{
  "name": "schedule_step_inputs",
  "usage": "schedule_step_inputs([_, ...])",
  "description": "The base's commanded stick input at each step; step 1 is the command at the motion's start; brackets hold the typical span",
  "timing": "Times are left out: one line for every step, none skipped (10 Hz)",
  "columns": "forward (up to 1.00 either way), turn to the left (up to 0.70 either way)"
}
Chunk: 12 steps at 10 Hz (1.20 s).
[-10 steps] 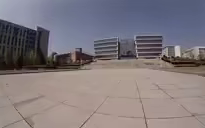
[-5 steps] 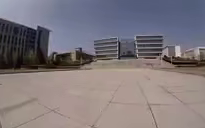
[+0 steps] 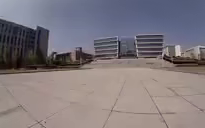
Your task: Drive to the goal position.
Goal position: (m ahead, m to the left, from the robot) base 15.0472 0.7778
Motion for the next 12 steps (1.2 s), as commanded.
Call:
schedule_step_inputs([0.7, 0.0])
schedule_step_inputs([0.7, 0.0])
schedule_step_inputs([0.7, 0.0])
schedule_step_inputs([0.7, 0.0])
schedule_step_inputs([0.7, 0.0])
schedule_step_inputs([0.7, 0.0])
schedule_step_inputs([0.7, 0.0])
schedule_step_inputs([0.7, 0.0])
schedule_step_inputs([0.7, 0.0])
schedule_step_inputs([0.7, 0.0])
schedule_step_inputs([0.7, 0.0])
schedule_step_inputs([0.7, 0.0])
